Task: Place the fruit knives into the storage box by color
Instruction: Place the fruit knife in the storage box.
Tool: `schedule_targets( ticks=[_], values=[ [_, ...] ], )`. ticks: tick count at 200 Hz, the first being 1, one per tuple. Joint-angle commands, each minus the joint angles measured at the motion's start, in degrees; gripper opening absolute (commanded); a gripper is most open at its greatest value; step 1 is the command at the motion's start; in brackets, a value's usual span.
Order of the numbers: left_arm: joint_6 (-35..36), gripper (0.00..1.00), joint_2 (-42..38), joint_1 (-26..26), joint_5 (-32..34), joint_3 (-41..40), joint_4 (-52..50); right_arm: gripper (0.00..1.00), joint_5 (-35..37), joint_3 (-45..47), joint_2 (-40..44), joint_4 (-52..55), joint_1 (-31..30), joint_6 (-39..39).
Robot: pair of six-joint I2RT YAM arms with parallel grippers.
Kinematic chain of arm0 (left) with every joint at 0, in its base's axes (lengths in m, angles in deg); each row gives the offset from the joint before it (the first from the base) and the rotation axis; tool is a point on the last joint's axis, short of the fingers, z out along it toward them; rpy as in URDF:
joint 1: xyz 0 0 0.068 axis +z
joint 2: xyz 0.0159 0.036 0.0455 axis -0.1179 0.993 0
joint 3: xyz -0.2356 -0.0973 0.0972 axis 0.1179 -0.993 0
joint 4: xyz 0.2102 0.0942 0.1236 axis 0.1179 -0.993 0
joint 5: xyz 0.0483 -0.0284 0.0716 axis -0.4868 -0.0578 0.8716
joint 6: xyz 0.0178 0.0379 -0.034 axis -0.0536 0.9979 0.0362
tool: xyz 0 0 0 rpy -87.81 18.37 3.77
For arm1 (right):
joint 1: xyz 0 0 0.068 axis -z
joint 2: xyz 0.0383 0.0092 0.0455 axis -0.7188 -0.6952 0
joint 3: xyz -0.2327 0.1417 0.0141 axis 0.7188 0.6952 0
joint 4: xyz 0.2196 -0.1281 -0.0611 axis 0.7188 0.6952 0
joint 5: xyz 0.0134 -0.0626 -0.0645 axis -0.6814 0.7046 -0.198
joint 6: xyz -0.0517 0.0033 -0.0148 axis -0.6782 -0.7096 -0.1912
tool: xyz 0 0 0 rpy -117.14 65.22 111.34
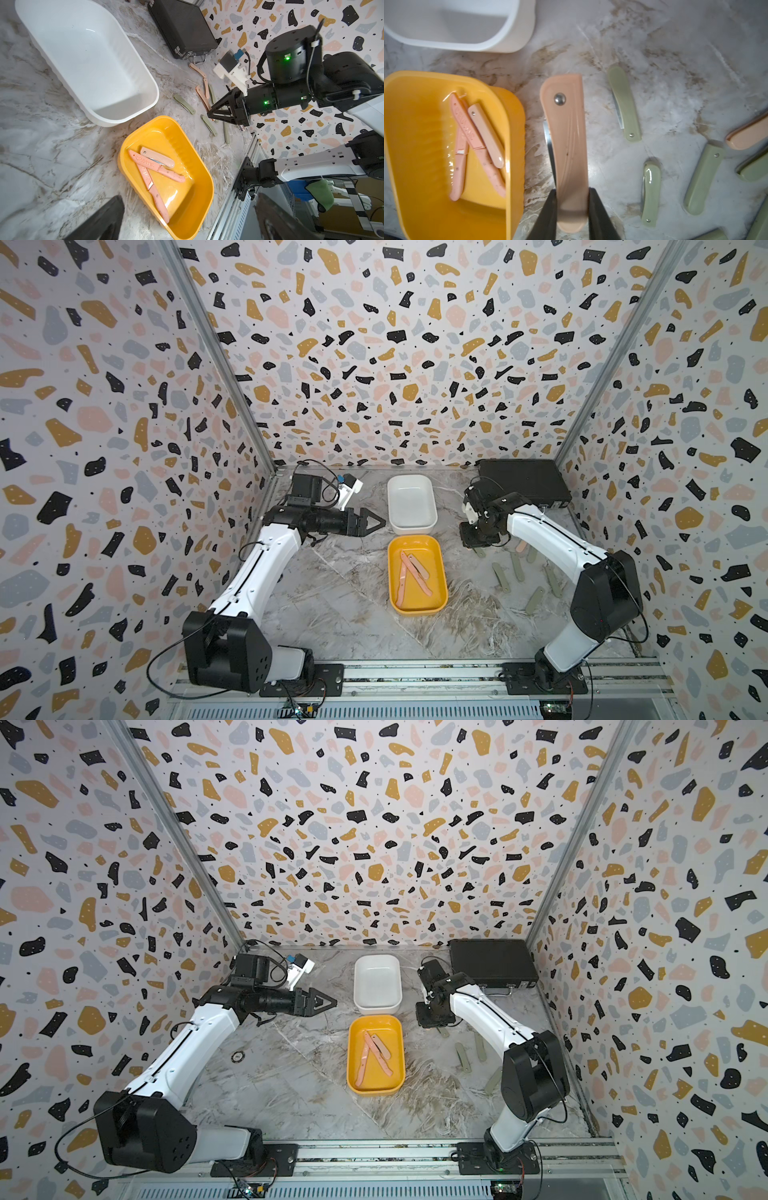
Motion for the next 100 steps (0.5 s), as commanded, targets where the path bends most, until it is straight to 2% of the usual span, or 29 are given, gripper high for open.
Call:
schedule_targets(
  ticks=[1, 62, 100],
  values=[
    [2.19, 0.99, -2.22, 1.15, 0.58, -1.0, -1.47, 0.19, 0.36, -3.87, -0.99, 2.43, -3.49, 1.74],
    [2.93, 0.99, -4.69, 2.02, 0.78, -5.46, -2.35, 0.19, -1.72, -8.39, -7.59, 0.42, -12.53, 3.92],
    [2.16, 0.99, -4.15, 2.1, 0.35, -6.73, -1.05, 0.19, -2.75, -9.5, -12.1, -1.32, -15.54, 4.63]
  ],
)
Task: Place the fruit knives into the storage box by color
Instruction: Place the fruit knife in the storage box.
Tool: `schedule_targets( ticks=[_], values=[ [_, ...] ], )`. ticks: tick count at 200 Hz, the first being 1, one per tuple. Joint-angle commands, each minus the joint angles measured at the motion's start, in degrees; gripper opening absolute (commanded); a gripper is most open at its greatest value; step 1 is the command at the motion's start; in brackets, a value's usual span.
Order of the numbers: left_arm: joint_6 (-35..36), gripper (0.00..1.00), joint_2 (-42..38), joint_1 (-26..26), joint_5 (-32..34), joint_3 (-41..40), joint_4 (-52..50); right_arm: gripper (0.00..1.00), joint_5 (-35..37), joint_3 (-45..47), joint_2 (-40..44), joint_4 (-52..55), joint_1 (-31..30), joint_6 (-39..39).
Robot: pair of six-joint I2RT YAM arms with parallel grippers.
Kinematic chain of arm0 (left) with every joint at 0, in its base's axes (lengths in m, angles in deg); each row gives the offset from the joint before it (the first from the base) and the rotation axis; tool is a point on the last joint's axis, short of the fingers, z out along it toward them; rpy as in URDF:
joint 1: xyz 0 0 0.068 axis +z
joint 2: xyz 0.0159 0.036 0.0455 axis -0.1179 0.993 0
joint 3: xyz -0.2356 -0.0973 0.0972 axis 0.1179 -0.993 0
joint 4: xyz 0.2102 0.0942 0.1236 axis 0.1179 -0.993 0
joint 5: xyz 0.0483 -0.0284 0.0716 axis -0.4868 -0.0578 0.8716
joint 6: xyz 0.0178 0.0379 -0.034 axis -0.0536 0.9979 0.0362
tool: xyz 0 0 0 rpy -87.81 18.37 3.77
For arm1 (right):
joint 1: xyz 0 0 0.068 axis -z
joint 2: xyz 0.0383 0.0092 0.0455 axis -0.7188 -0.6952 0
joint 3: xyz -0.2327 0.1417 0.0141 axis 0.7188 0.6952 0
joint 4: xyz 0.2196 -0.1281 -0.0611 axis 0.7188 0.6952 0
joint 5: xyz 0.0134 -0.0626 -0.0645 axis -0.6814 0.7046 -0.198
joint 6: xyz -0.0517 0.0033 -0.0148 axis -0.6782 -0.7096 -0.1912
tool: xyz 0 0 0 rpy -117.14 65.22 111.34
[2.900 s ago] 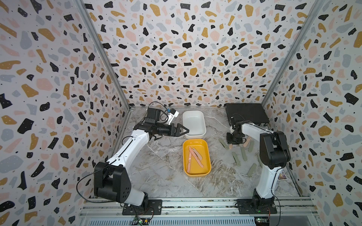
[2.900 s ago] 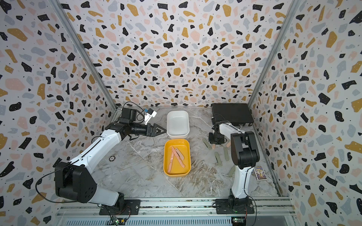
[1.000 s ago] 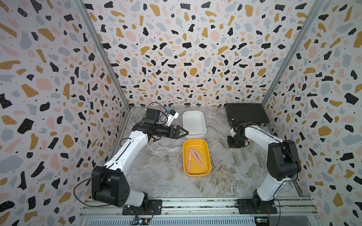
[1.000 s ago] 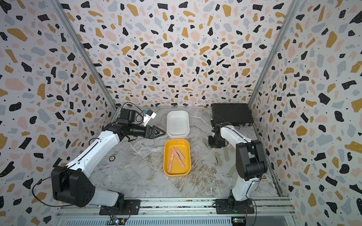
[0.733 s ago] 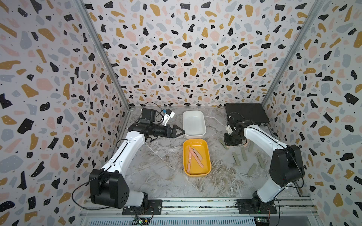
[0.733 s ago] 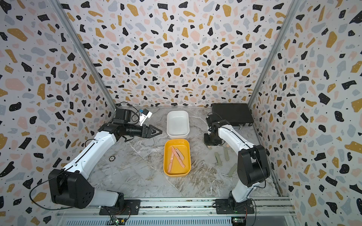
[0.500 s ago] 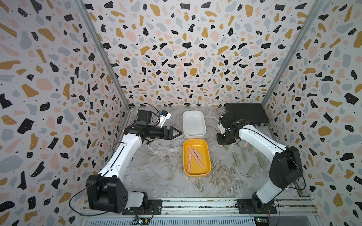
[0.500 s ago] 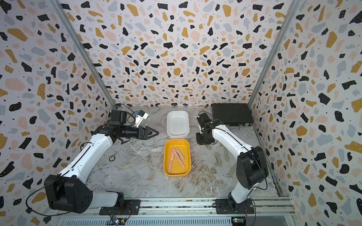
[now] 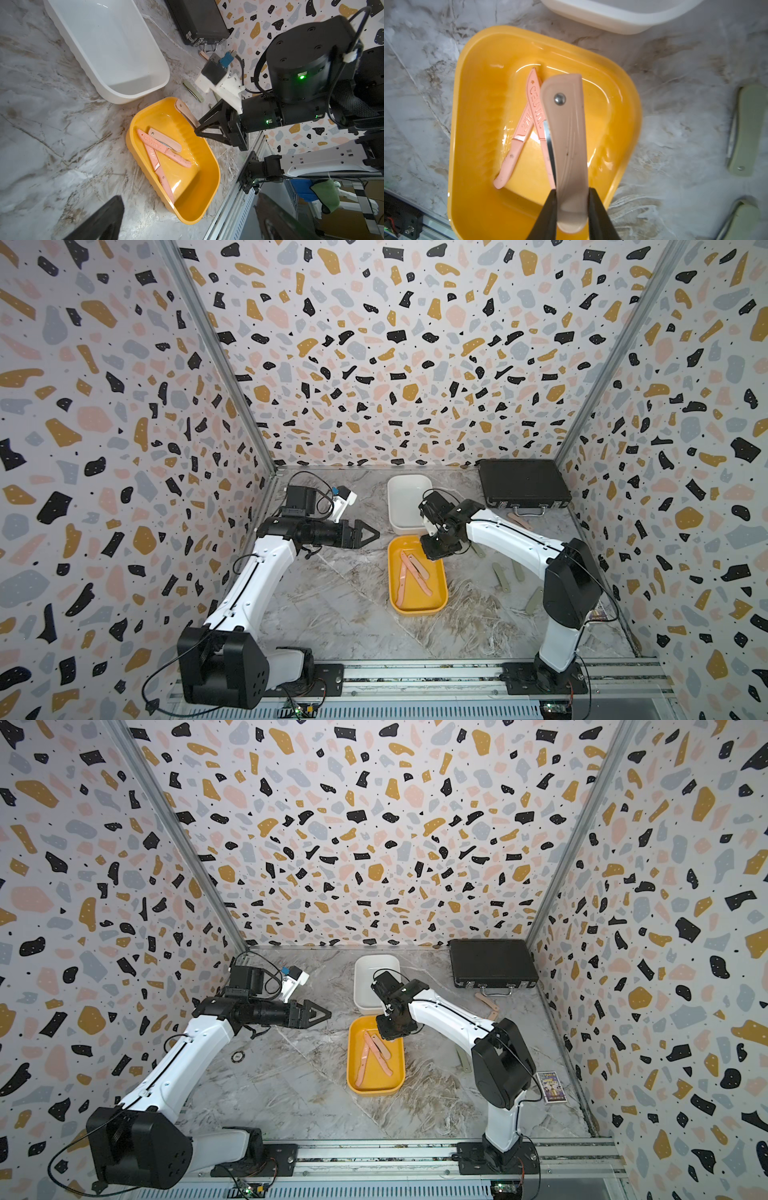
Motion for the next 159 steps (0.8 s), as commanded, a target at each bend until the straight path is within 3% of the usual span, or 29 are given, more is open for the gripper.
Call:
schedule_targets(
  ticks=[1, 123, 159],
  values=[
    [0.3, 0.99, -0.2, 0.22, -0.8, -0.71, 1.25, 0.19, -1.01, -2.18, -1.25, -0.48, -1.28, 1.24],
    [-0.32, 0.99, 0.44, 0.23, -2.79, -2.34, 3.24, 0.22, 1.79, -0.74, -8.07, -2.21, -1.31, 0.19],
    [-0.24, 0.99, 0.45, 0.19, -2.62, -2.34, 3.17, 0.4, 1.63, -0.18, -6.77, -2.82, -1.3, 0.3]
  ],
)
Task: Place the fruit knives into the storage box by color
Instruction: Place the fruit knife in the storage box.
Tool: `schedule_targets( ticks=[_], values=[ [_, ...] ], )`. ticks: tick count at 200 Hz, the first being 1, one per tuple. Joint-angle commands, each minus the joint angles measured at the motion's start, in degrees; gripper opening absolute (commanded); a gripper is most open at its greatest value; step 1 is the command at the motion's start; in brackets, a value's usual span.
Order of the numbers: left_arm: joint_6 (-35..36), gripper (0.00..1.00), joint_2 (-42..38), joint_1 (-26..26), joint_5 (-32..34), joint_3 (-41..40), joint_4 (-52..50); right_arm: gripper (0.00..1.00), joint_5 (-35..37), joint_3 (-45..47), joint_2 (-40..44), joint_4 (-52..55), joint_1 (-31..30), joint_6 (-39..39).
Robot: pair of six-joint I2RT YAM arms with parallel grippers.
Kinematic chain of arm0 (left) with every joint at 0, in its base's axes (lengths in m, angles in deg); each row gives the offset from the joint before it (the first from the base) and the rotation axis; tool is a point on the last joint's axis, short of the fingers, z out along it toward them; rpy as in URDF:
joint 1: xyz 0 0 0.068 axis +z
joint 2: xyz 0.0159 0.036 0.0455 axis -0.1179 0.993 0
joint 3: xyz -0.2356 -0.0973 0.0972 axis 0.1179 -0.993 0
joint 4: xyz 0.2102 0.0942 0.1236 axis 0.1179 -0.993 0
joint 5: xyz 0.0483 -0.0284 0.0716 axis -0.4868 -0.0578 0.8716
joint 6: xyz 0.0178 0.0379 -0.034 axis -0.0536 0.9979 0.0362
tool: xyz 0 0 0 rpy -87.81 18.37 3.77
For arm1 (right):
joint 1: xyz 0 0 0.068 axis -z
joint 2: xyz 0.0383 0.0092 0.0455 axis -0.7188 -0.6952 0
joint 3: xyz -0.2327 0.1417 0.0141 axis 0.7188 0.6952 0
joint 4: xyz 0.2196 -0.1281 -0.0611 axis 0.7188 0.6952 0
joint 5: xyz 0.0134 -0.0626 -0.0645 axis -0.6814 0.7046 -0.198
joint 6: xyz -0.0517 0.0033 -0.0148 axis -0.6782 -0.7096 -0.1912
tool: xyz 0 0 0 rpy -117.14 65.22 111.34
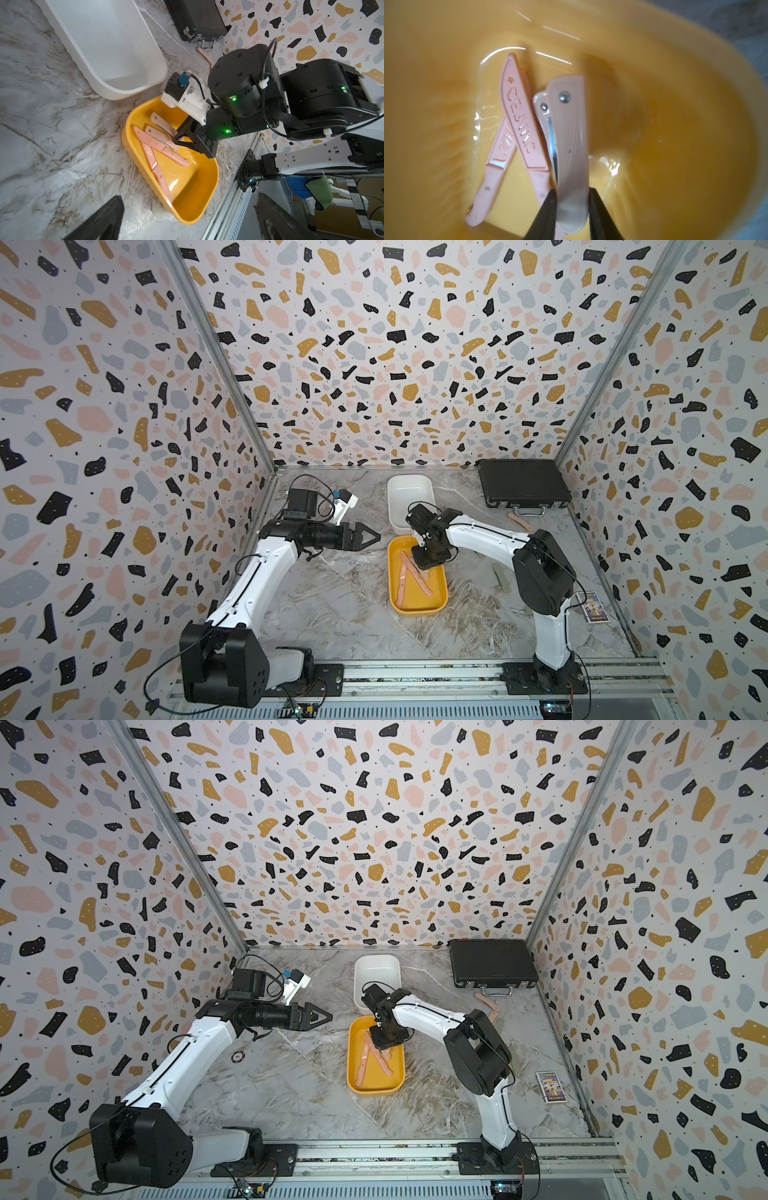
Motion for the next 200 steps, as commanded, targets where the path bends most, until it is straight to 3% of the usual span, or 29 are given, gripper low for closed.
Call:
schedule_targets(
  ticks=[1, 96, 156, 200],
  values=[
    [-0.02, 0.99, 0.14, 0.19, -1.04, -0.46, 1.4, 0.41, 0.81, 0.11, 1.58, 0.02, 0.21, -0.05],
    [0.12, 0.99, -0.33, 0.23, -0.78, 1.19, 1.63, 0.71, 3.46, 3.1, 9.93, -1.9, 2.65, -0.43],
    [-0.85, 0.99, 2.37, 0.18, -2.24, 9.62, 0.76, 0.72, 5.59, 5.92, 18.19, -1.25, 11.76, -2.19],
    [-5.93, 0.99, 5.76, -0.38, -4.19, 13.73, 4.91, 0.71, 7.44, 7.59, 21.07, 0.7, 21.01, -3.04]
  ],
)
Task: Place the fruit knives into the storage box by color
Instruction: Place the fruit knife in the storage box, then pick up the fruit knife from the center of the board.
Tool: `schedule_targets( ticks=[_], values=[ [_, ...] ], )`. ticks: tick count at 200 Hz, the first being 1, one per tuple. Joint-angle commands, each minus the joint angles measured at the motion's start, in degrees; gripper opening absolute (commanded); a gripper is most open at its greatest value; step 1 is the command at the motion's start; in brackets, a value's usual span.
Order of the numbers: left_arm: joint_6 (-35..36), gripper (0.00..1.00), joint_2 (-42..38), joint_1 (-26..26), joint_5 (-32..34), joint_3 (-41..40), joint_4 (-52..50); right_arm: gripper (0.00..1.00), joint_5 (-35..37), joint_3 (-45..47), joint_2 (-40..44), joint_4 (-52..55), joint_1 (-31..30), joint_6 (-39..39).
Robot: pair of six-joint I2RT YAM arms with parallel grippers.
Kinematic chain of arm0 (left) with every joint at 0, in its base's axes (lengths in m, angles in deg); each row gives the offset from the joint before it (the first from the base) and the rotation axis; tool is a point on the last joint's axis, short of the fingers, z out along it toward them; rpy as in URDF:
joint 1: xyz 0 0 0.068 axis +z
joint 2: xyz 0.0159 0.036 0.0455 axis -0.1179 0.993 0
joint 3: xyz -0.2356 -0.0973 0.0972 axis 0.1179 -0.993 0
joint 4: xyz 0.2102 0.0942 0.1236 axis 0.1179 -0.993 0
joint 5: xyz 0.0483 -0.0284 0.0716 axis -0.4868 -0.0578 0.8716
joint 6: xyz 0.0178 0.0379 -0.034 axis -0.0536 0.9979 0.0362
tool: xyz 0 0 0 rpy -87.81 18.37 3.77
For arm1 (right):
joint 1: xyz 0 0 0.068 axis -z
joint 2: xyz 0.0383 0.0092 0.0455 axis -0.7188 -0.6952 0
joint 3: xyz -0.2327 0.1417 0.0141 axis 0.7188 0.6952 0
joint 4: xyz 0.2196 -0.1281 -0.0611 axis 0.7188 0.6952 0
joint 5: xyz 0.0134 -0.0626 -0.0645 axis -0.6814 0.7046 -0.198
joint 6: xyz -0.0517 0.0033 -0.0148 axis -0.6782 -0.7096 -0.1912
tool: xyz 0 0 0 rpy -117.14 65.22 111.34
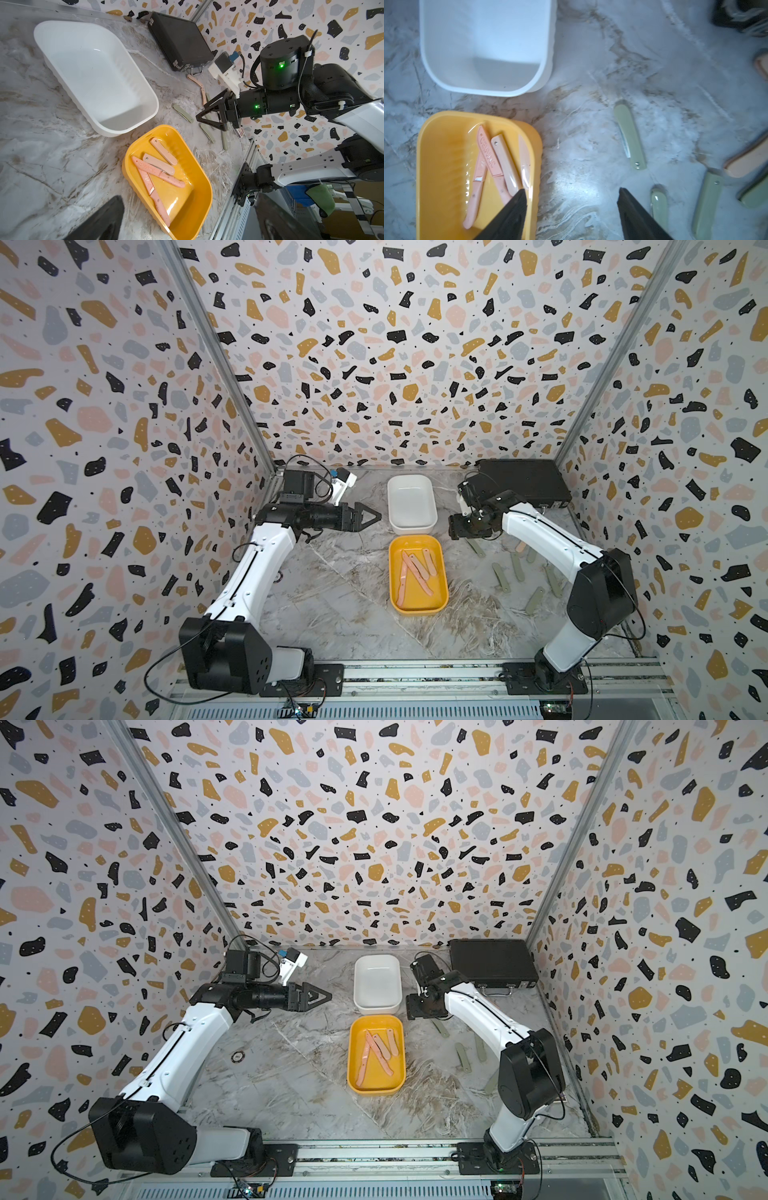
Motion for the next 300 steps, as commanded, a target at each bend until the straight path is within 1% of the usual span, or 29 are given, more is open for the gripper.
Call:
schedule_targets(
  ticks=[1, 29, 65, 88, 109, 132, 156, 300],
  values=[
    [-3.5, 0.99, 1.57, -0.38, -2.34, 2.45, 4.04, 0.71, 2.3, 1.56, 2.7, 2.62, 3.8, -1.21],
    [-7.5, 0.99, 2.69, -2.34, -2.83, 2.39, 8.47, 0.71, 4.35, 2.9, 2.64, 2.53, 9.86, -1.44],
    [-7.68, 0.99, 3.8, -6.14, -1.69, 3.41, 8.98, 0.71, 7.08, 4.0, -0.28, 2.25, 18.44, -2.27],
    [-8.9, 0.99, 3.61, -7.4, -1.51, 0.97, 11.35, 0.71, 5.63, 6.23, -1.54, -0.25, 23.54, -1.97],
    [-8.69, 0.99, 3.45, -8.06, -1.25, -1.19, 12.25, 0.7, 4.08, 7.64, -3.18, -1.87, 26.31, -1.86],
    [-9.55, 0.99, 3.41, -8.23, -1.68, -3.23, 14.03, 0.68, 2.67, 8.56, -5.09, -3.34, 28.06, -1.91],
    [-9.77, 0.99, 3.84, -8.25, -1.86, -3.32, 14.26, 0.67, 1.39, 9.29, -7.0, -4.71, 29.15, -1.54],
    [-9.53, 0.99, 4.64, -8.27, -1.77, -4.17, 14.95, 0.58, -0.88, 8.3, -13.12, -7.4, 31.04, -1.03]
  ],
)
